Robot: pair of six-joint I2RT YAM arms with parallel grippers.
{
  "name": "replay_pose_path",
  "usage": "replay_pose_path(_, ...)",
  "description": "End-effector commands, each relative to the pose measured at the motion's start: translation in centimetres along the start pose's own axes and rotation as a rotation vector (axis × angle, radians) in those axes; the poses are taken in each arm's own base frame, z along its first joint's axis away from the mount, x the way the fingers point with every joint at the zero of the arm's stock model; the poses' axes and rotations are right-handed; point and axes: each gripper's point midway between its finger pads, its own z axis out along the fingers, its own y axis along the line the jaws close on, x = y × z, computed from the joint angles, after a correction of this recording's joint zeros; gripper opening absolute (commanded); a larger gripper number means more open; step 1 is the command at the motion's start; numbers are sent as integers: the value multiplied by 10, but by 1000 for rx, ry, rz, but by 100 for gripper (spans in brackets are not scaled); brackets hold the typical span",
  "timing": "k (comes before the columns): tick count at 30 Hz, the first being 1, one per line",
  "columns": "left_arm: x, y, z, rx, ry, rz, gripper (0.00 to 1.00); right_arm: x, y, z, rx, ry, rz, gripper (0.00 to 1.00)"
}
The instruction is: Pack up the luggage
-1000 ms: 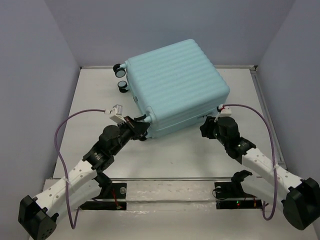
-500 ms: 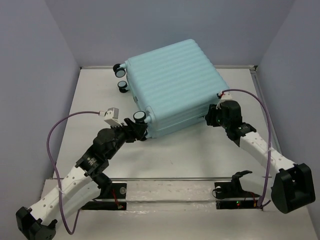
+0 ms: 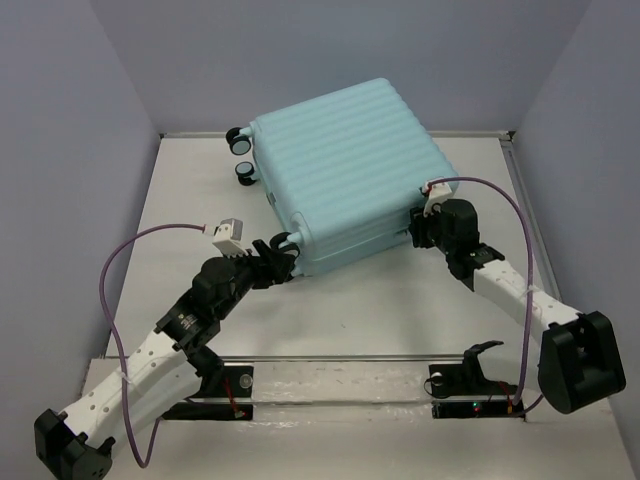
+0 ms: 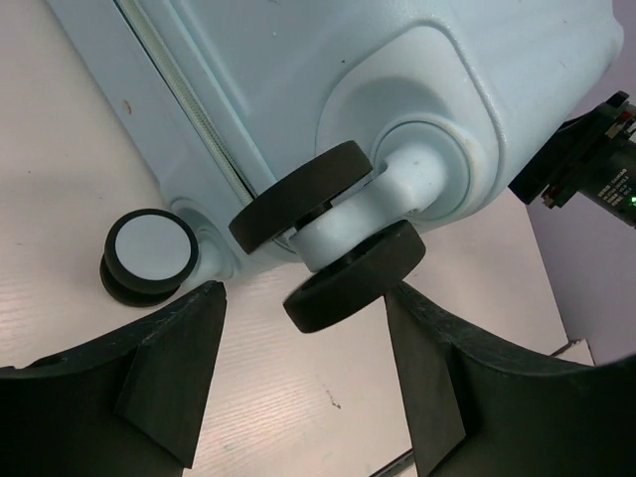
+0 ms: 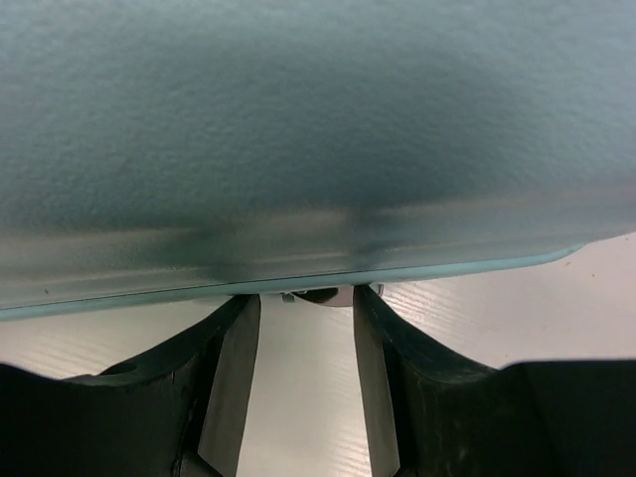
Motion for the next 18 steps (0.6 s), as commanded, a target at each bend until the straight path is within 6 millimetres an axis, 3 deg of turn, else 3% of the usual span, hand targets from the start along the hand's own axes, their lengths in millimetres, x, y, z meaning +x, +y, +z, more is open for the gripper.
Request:
replay_pose_path(1,-11,-10,3,41,-40,10,77,-28,-12,12,57,-124,-52,47)
replay_pose_path(4,-13,-12,4,41,-40,17,77,-32,-13,13,64,-170,-61,44)
replay_pose_path(9,-18,-15,3,46,-53,15,76,-25,-21,12,109,-167,-64,25)
replay_pose_path(13,-21,-17,3,49,-61,14,76,-24,-42,5,228,-180,-51,29)
replay_pose_path(18,-20,-18,3,54,-60,10,76,-31,-36,15,194,-181,-61,32)
